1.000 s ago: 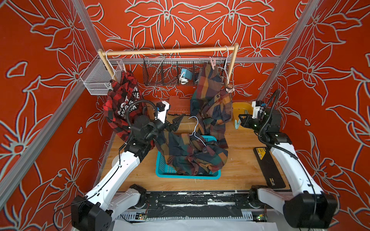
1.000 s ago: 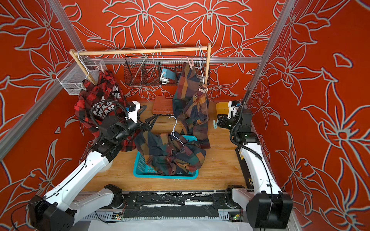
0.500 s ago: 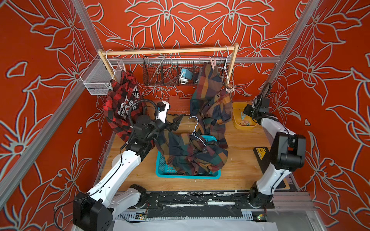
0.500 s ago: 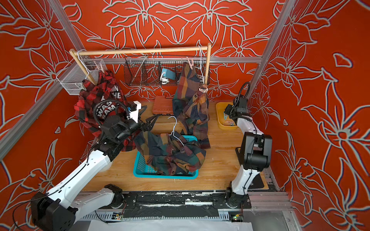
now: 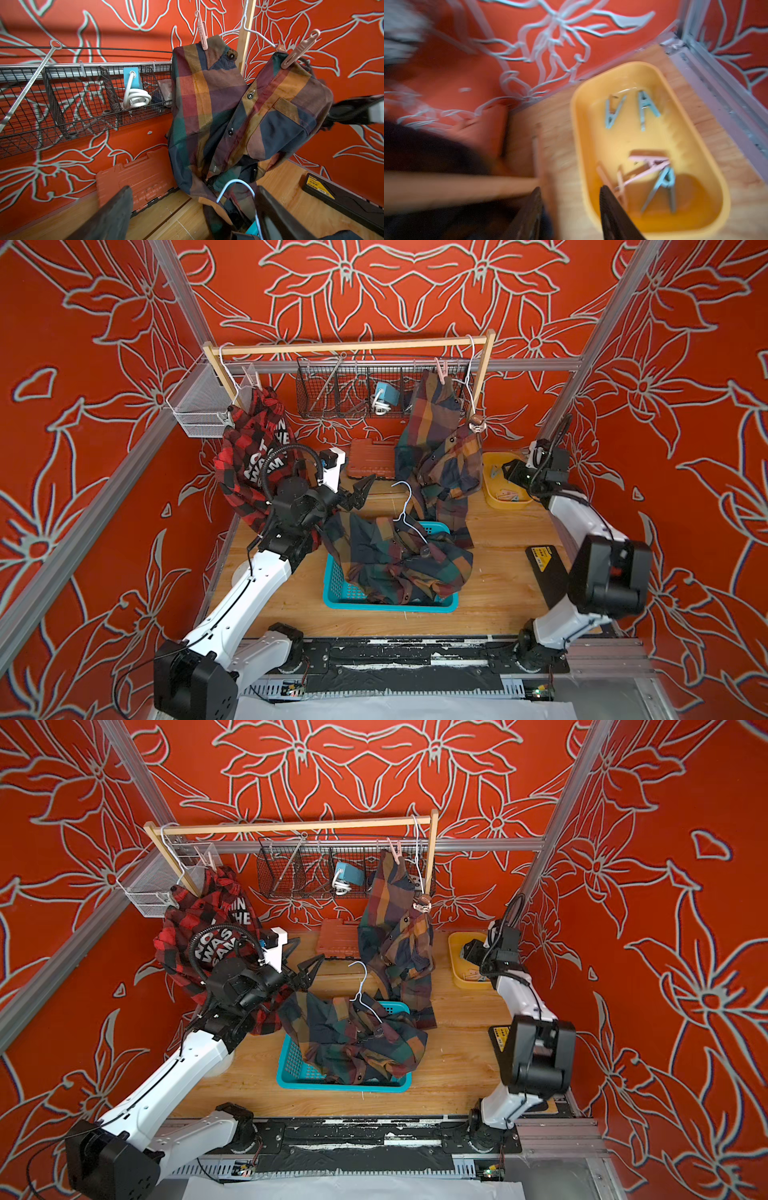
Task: Remove the clothespins securing long-sleeve shirts to the hanger
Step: Place the clamp in the storage box, then remove the long-sleeve shirt from the hanger.
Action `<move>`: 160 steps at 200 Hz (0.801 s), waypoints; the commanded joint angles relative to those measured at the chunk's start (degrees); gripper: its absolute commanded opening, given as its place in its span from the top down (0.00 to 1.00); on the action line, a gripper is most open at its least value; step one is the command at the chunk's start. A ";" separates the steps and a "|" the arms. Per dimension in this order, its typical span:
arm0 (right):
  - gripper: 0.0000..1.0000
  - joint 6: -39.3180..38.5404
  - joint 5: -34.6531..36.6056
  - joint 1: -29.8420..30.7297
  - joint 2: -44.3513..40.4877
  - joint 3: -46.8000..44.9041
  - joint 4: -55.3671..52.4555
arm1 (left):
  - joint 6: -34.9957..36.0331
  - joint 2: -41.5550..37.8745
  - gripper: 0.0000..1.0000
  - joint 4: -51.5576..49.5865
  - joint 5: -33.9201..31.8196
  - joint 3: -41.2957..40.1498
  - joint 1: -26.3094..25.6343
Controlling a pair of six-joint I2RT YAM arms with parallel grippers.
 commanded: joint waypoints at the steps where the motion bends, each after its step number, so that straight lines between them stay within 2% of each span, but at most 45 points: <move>1: 0.56 1.13 -9.52 3.88 -13.21 -8.34 4.44 | -0.74 0.29 0.12 2.35 1.66 -0.61 0.89; 24: 0.56 -5.15 -7.78 13.32 -26.54 -12.14 -4.60 | -0.85 0.24 0.12 2.31 2.94 -0.38 1.27; 52: 0.56 -3.99 -9.47 22.74 -36.43 -15.27 -8.34 | -1.03 0.07 0.12 2.35 4.28 -0.34 1.45; 66: 0.56 -4.33 -7.45 27.15 -38.92 -15.70 -10.52 | -1.16 0.11 0.12 2.00 4.83 -0.04 1.45; 109: 0.56 -10.37 -0.52 38.23 -34.92 -12.36 -15.72 | -1.41 0.31 0.12 1.49 5.48 0.47 1.49; 160: 0.55 -10.53 1.45 44.57 -23.62 -8.27 -12.30 | 0.02 -0.70 0.12 0.03 4.43 -0.05 1.54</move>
